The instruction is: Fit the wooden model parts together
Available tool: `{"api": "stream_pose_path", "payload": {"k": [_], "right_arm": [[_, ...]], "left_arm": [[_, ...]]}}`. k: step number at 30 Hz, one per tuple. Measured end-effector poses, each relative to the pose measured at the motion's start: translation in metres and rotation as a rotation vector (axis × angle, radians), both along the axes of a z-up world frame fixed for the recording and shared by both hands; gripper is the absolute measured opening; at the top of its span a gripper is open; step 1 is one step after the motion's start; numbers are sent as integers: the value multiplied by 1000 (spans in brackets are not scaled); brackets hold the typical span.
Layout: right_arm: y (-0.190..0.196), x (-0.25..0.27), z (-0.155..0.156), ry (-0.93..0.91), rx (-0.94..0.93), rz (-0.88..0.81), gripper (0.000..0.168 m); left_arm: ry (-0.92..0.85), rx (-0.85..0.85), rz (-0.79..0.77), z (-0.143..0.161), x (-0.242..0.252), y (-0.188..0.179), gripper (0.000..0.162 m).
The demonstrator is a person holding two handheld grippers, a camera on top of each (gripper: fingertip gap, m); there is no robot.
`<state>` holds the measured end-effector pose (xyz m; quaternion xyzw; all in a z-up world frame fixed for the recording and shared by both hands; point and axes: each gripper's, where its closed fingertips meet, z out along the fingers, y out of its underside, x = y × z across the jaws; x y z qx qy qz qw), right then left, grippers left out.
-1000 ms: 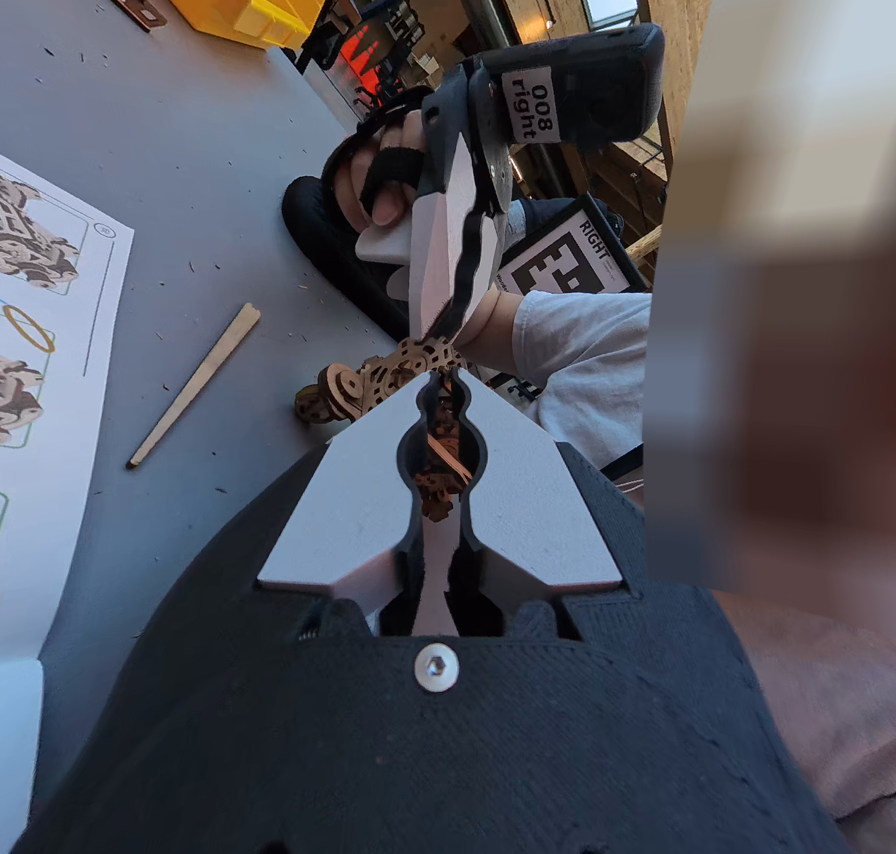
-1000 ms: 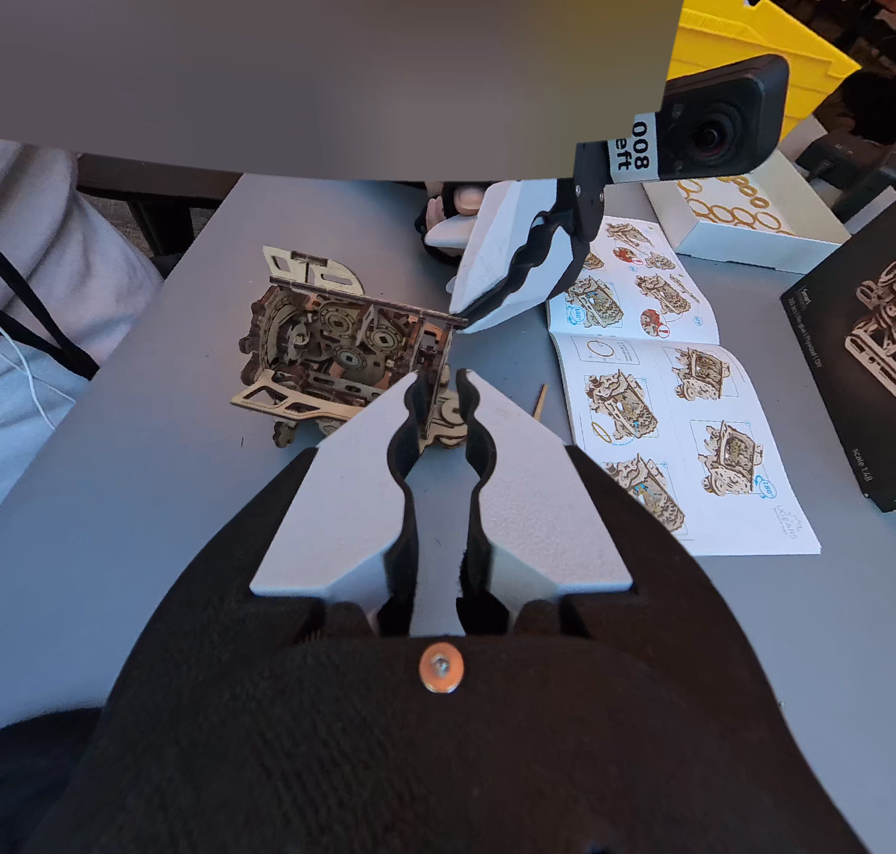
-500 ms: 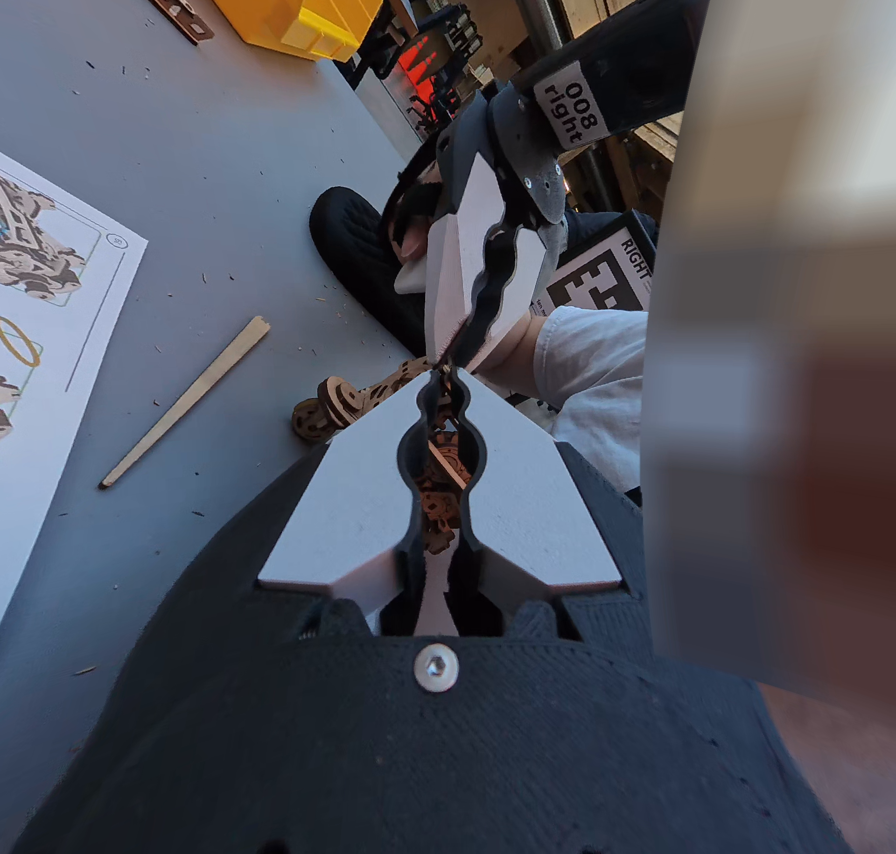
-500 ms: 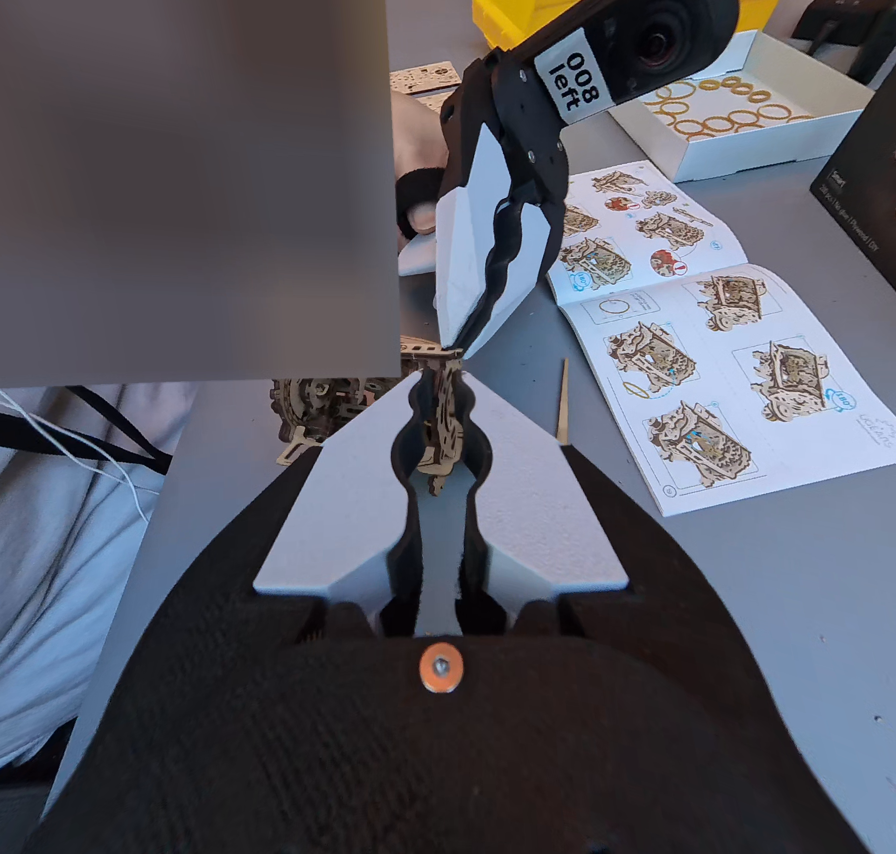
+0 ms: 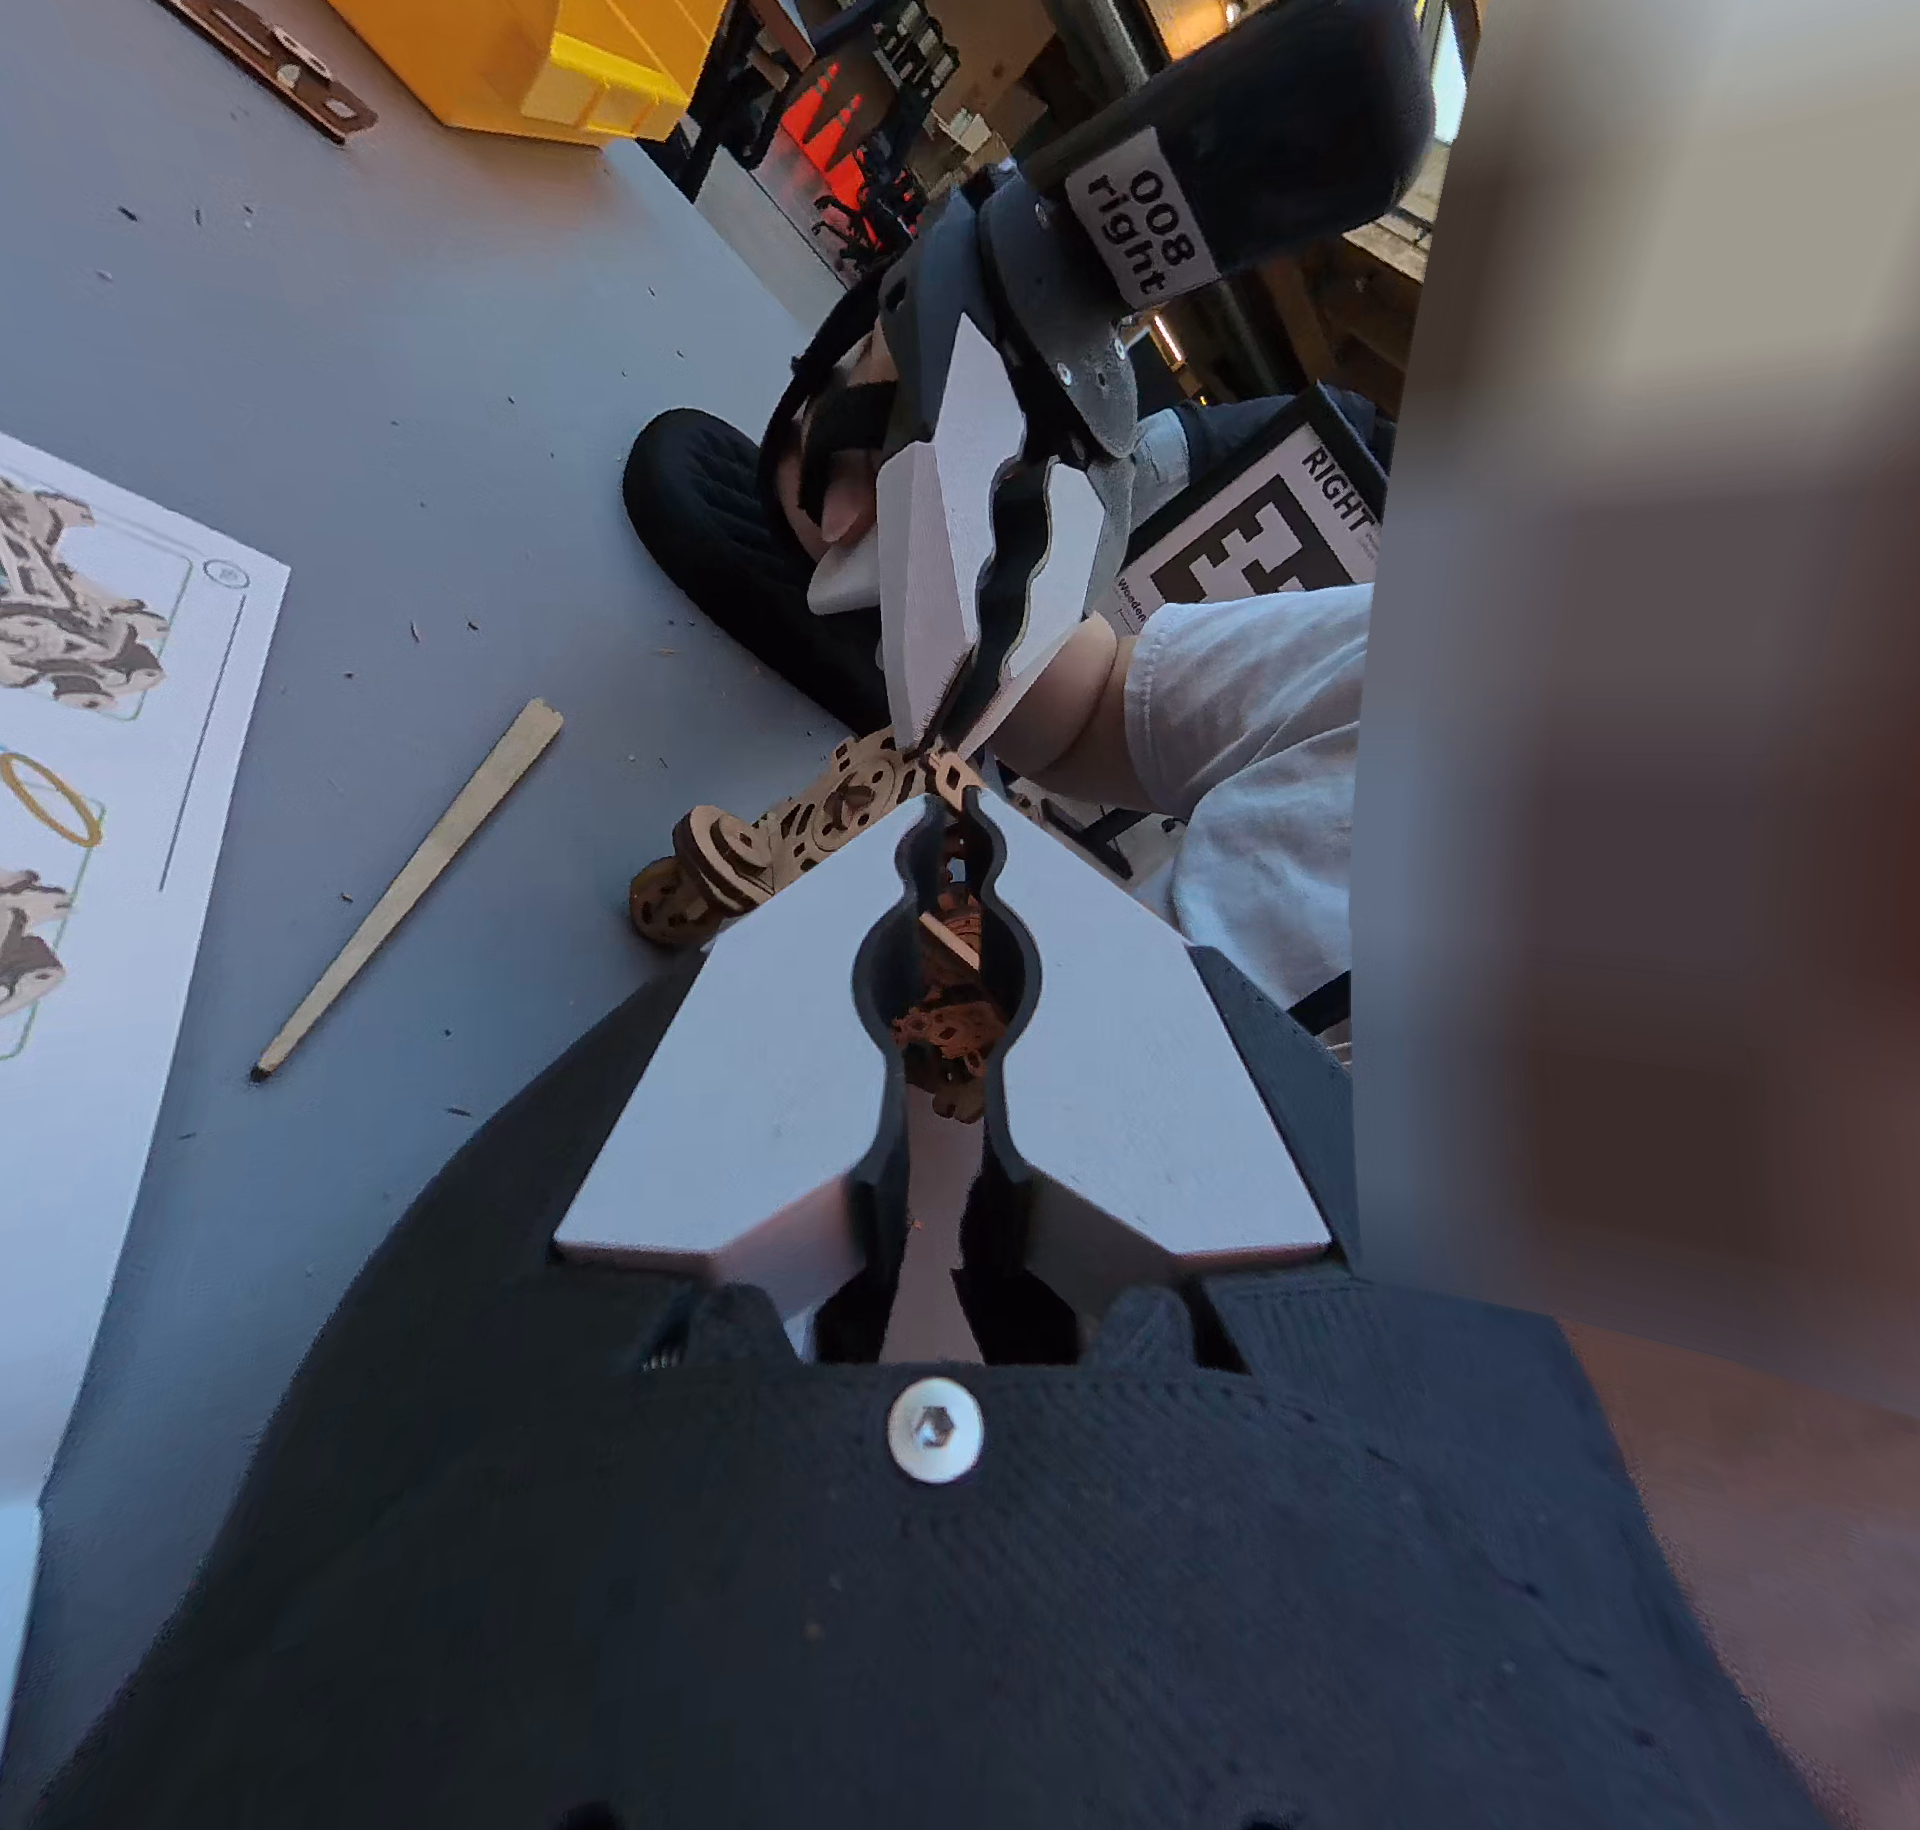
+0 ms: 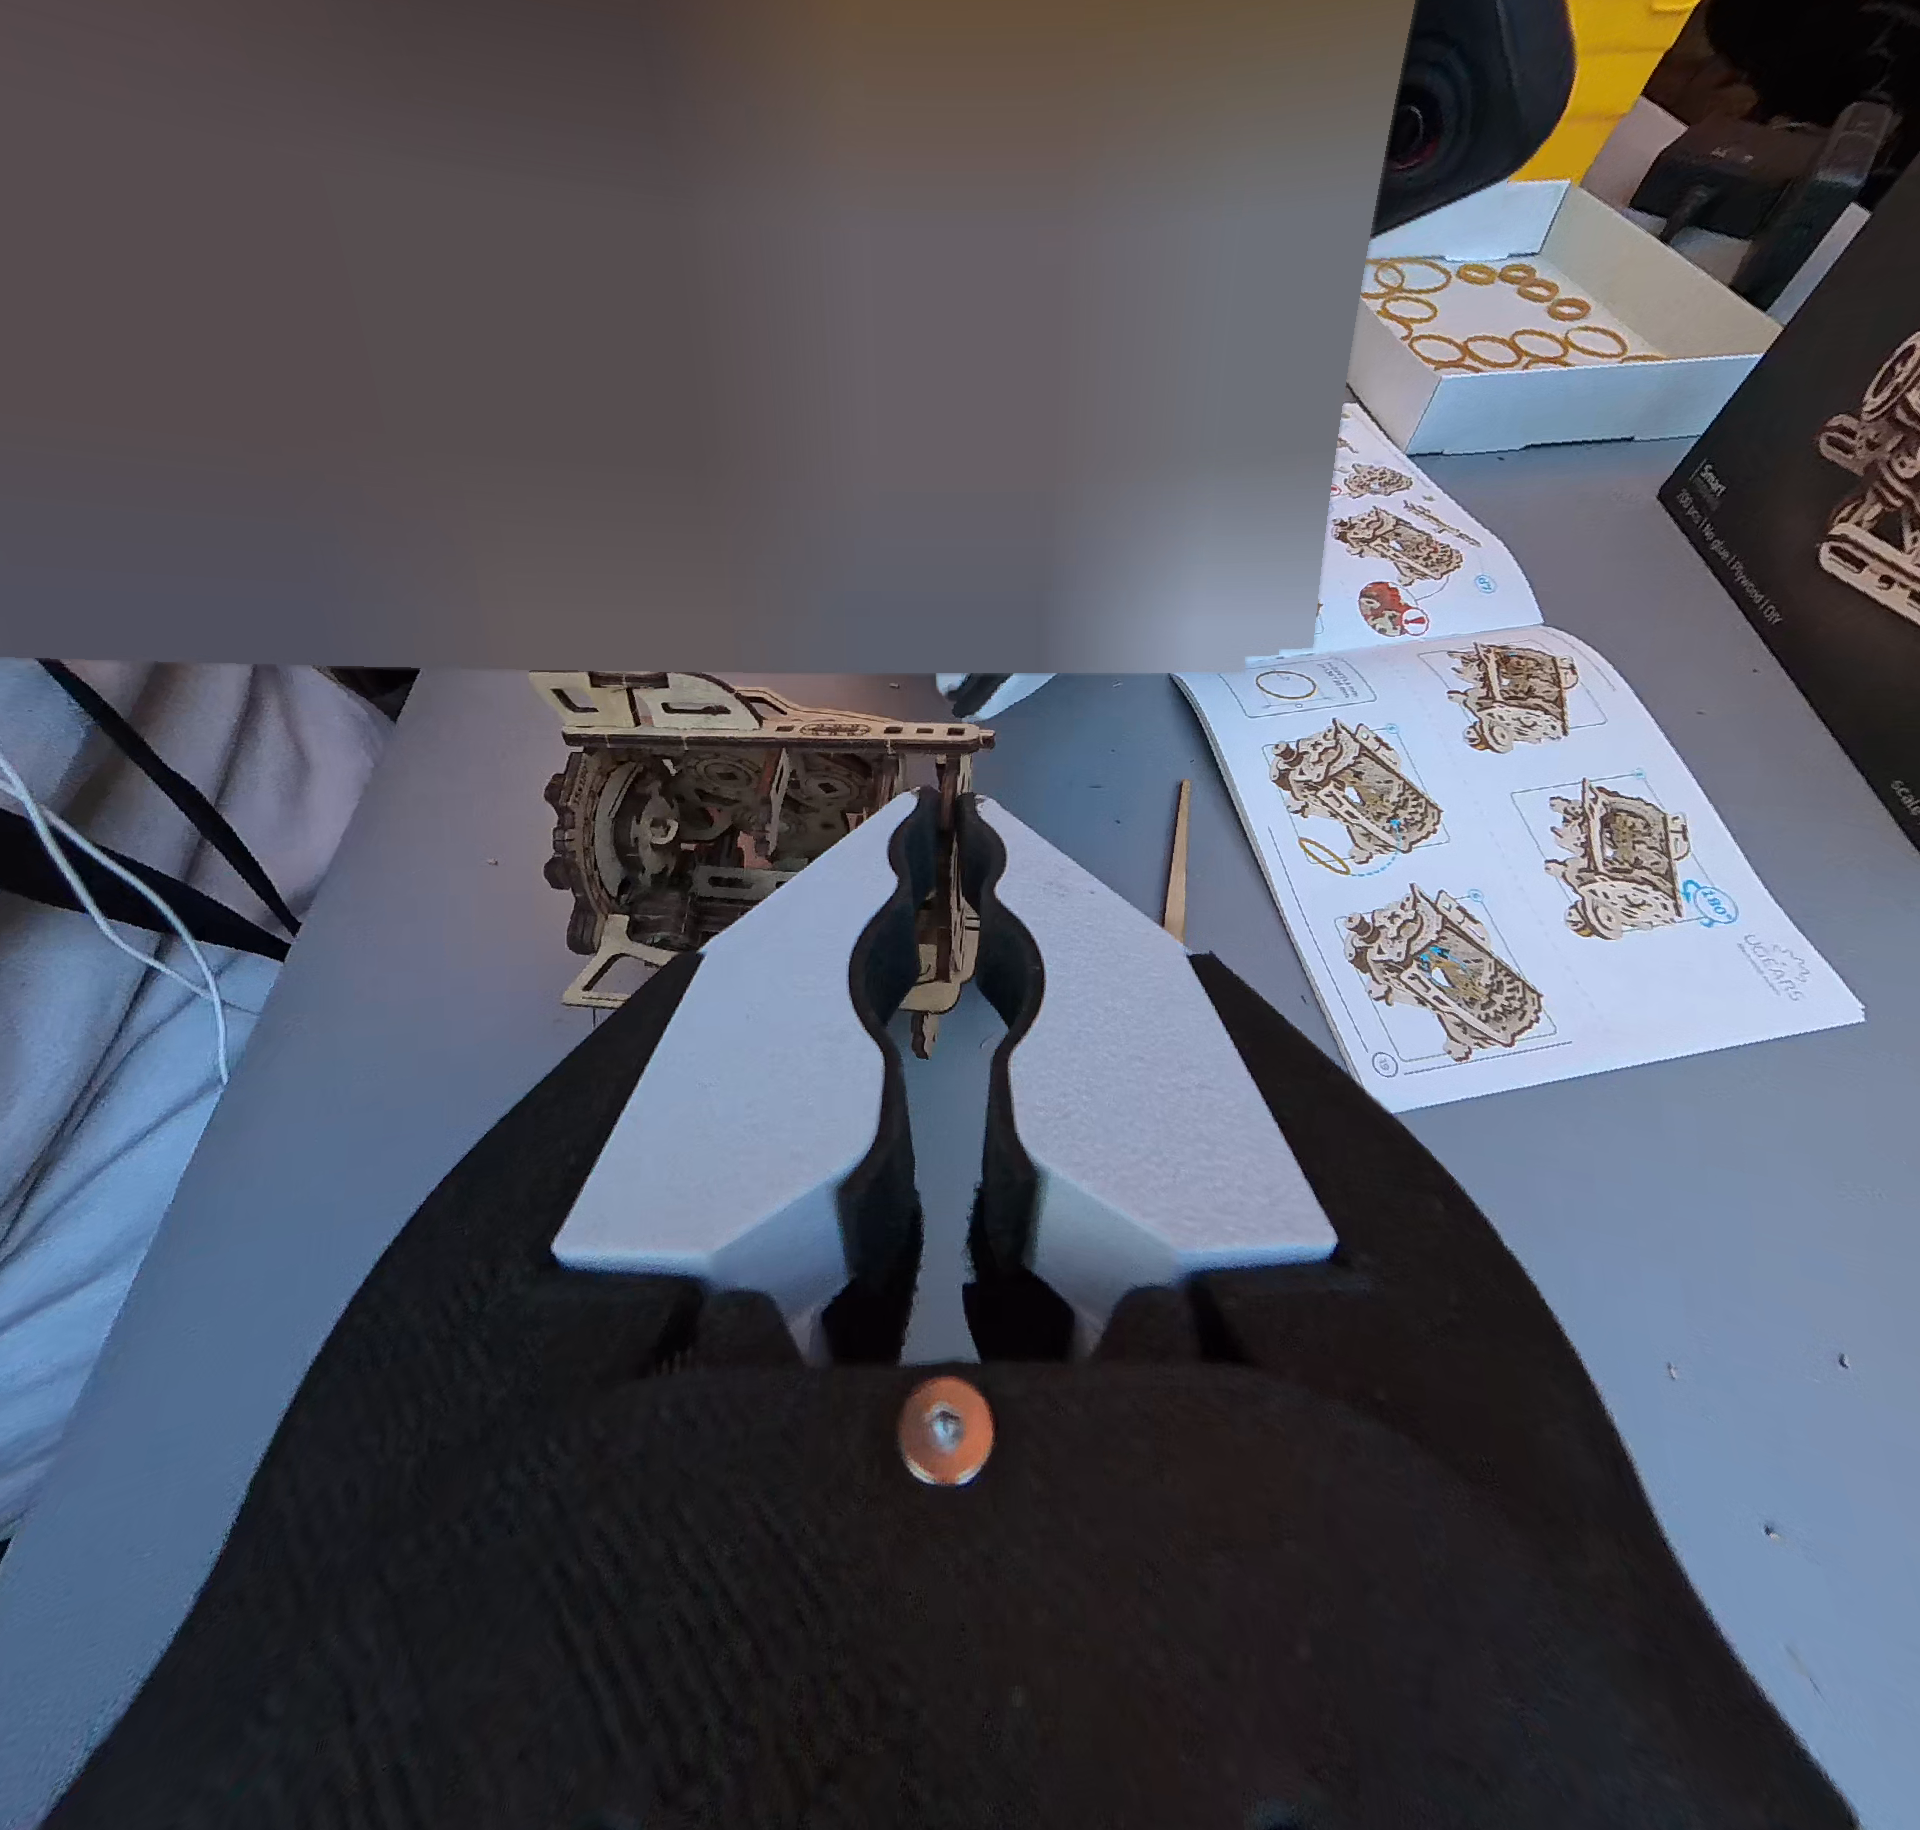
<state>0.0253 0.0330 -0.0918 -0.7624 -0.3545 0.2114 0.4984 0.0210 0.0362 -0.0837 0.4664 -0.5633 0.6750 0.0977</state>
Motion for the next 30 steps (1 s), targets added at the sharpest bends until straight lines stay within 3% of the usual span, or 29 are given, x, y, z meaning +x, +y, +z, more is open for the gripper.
{"api": "stream_pose_path", "payload": {"k": [4, 7, 11, 19, 30], "right_arm": [[0, 1, 0, 18, 17, 17, 2], [-1, 3, 0, 28, 31, 31, 2], [-1, 4, 0, 51, 45, 55, 2], [-4, 8, -1, 63, 72, 88, 1], [-4, 9, -2, 27, 68, 81, 1]], "left_arm": [[-95, 94, -12, -2, 3, -1, 0], [-235, 308, 11, -12, 3, 6, 0], [-370, 429, -27, -4, 0, 6, 6], [-354, 329, -123, -7, 6, -7, 3], [-374, 325, -90, -4, 9, -8, 1]]}}
